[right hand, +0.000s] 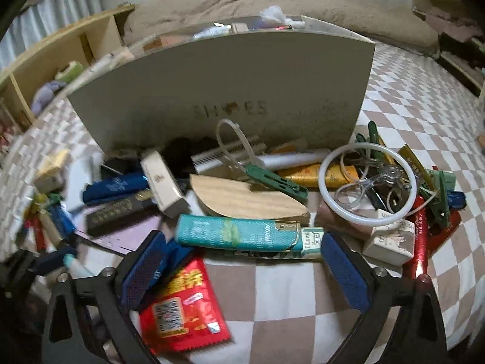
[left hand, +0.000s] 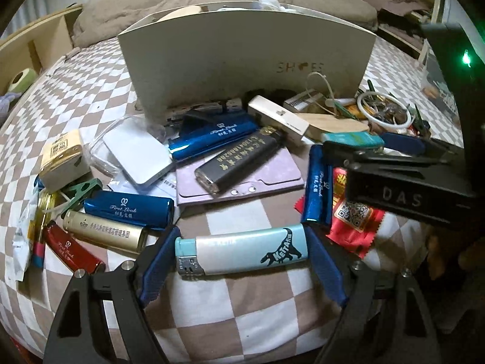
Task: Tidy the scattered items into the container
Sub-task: 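Grasp the teal lighter with the right gripper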
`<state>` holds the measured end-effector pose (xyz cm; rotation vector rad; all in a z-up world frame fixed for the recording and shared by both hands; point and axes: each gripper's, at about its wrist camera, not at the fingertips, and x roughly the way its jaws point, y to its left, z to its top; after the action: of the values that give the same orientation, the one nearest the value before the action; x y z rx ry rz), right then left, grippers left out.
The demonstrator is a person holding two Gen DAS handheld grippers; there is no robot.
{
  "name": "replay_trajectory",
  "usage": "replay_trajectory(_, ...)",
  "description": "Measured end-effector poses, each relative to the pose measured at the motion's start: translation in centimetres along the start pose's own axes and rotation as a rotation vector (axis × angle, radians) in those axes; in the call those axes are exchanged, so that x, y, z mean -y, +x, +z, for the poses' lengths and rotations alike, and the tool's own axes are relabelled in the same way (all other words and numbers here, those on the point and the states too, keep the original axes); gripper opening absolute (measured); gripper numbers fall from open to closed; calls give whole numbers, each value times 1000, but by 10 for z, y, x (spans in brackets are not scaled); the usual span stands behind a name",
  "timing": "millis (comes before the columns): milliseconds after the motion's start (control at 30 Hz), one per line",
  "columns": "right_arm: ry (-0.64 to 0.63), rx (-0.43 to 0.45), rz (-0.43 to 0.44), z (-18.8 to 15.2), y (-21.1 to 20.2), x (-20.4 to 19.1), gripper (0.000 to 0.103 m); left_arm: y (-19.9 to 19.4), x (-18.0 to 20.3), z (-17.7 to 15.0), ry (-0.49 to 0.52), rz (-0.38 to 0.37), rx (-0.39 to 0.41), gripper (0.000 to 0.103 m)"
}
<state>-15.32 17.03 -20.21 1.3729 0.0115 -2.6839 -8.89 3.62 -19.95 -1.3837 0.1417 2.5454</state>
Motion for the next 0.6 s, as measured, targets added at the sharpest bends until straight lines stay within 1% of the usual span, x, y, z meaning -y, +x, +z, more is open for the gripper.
replay_trajectory(67,3,12,-10,0,-2,2,83,0,-1,0,-5,0,2,84)
replay_trajectory(133,12,8,9,0,-4,6,83,0,-1,0,-9,0,3,84)
replay_trajectory(267,13,11,20,-5,-10,11,83,-2,-4,2,-27,-8,11,84)
replay_trajectory(400,29,10,50,-8,-16,18,83,-4,-5,5,-35,1,21,84)
replay_trajectory(500,54,20,68,-7,-22,24,83,-9,-6,11,-40,3,41,84)
replay_trajectory(600,60,47,79,-7,-35,27,83,-17,-7,18,-53,8,74,84)
